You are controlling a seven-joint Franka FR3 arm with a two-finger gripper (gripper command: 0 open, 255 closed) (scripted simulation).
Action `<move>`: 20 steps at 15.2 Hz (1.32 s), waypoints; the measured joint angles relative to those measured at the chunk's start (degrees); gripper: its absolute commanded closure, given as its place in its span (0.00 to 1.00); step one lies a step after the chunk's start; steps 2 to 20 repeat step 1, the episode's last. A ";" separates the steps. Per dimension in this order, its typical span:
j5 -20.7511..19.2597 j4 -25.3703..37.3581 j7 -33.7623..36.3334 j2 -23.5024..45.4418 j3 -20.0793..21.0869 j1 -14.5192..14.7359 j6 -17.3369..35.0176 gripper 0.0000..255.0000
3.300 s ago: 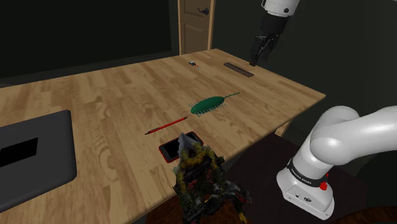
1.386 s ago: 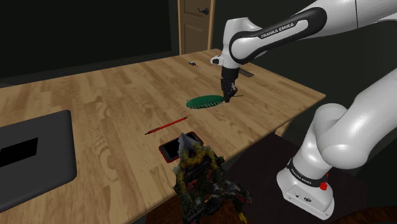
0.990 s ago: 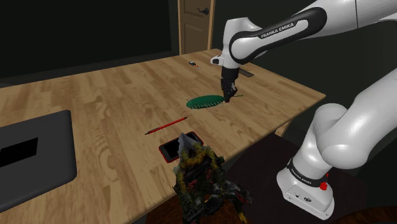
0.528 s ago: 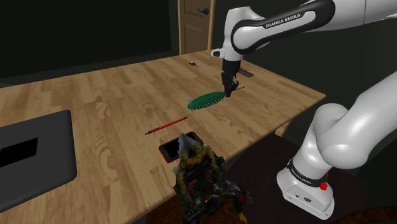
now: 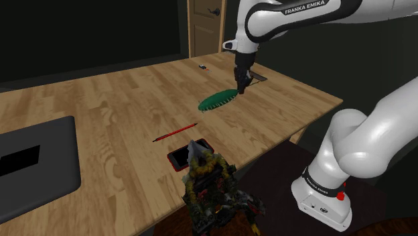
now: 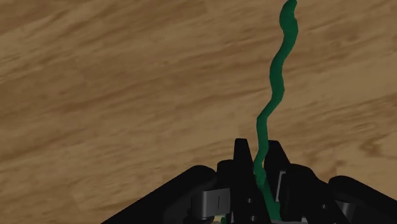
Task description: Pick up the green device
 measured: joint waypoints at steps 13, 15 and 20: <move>0.00 0.41 0.03 -0.16 0.05 0.00 -0.57 1.00; 0.00 0.41 0.03 -0.16 0.05 0.00 -0.57 1.00; 0.00 0.41 0.03 -0.16 0.05 0.00 -0.57 1.00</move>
